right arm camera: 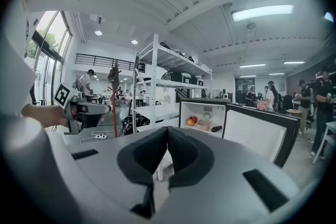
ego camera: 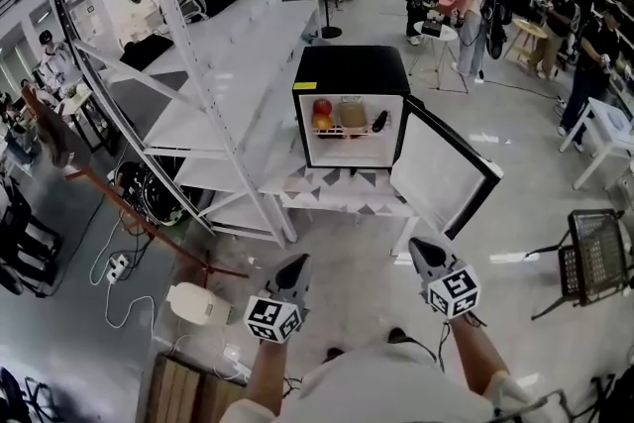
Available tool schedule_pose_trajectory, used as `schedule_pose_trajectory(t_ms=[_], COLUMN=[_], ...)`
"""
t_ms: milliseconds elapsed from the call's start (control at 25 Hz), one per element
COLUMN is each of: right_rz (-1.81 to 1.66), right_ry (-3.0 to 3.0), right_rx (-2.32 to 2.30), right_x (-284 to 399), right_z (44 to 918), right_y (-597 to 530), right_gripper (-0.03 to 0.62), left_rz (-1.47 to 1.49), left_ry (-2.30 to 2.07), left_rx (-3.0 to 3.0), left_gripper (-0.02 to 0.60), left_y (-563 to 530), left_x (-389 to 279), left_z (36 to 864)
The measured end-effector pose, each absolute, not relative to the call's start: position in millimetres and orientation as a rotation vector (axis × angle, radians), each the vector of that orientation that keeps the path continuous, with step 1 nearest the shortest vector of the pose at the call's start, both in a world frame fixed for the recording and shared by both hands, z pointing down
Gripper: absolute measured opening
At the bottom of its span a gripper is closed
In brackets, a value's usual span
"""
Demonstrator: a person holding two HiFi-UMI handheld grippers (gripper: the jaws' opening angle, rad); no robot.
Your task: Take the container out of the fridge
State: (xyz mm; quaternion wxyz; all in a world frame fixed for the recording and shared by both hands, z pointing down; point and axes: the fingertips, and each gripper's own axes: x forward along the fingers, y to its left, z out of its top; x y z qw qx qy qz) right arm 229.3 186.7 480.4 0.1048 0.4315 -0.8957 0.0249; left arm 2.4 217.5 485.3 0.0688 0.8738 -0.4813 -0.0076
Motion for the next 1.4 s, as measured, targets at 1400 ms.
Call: schedule_pose_trajectory(t_ms=[1400], right_rz=[0.171], right_ry=[-2.614], right_rx=[1.238], right_x=[196.8], right_z=[497.1], right_y=[43.1], right_gripper=[0.006], left_rz=[0.032], left_ry=[-1.439], left_rx=[2.607], left_gripper=[0.005], left_y=[88.5], left_x=[-30.0], left_z=[501.0])
